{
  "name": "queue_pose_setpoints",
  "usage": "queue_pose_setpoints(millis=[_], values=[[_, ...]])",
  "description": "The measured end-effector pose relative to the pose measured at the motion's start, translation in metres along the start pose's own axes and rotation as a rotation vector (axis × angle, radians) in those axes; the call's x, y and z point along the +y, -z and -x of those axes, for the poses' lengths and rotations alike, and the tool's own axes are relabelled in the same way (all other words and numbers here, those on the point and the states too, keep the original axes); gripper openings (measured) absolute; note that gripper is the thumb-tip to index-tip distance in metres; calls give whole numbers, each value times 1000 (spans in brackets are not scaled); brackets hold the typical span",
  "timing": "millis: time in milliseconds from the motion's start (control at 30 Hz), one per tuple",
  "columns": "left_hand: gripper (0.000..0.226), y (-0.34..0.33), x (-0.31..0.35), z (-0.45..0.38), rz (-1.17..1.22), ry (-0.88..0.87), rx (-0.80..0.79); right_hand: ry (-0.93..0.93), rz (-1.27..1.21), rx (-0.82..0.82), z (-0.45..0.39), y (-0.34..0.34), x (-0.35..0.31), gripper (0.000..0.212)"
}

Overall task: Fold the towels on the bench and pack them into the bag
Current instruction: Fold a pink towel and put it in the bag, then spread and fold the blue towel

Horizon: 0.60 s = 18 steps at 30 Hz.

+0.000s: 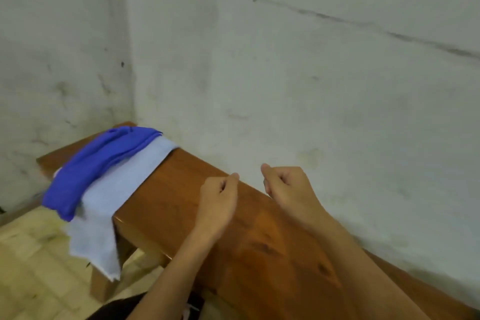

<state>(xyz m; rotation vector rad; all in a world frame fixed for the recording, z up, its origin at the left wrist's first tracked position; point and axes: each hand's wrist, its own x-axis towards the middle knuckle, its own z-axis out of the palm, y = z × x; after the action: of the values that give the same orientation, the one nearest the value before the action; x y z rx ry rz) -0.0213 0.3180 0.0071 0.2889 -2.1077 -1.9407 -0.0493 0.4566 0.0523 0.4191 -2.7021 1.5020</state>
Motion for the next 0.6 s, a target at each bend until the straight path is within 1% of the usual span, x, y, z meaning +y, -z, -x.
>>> queue_pose_setpoints(millis=[100, 167, 233, 300, 333, 433, 500, 567, 600], values=[[46, 34, -18, -16, 51, 123, 140, -19, 65, -97, -29, -55, -13, 52], [42, 47, -18, -25, 147, 249, 249, -3, 110, -127, -47, -83, -23, 49], [41, 61, -21, -37, 301, 389, 361, 23, 134, -156, -67, -113, -36, 45], [41, 75, -24, -46, 498, 478, 458, 60, 133, -152, -87, -141, -48, 42], [41, 84, -27, -50, 579, 494, 514, 82, 132, -159, -97, -158, -54, 41], [43, 99, -27, -54, 710, 495, 634, 131, 137, -213, -123, -202, -64, 39], [44, 108, -27, -57, 807, 481, 693, 202, 217, -285, -136, -232, -66, 35], [49, 117, -29, -61, 878, 482, 743, 281, 322, -381, -147, -257, -63, 15], [54, 120, -30, -62, 911, 486, 764, 324, 372, -425, -151, -266, -61, 13]])
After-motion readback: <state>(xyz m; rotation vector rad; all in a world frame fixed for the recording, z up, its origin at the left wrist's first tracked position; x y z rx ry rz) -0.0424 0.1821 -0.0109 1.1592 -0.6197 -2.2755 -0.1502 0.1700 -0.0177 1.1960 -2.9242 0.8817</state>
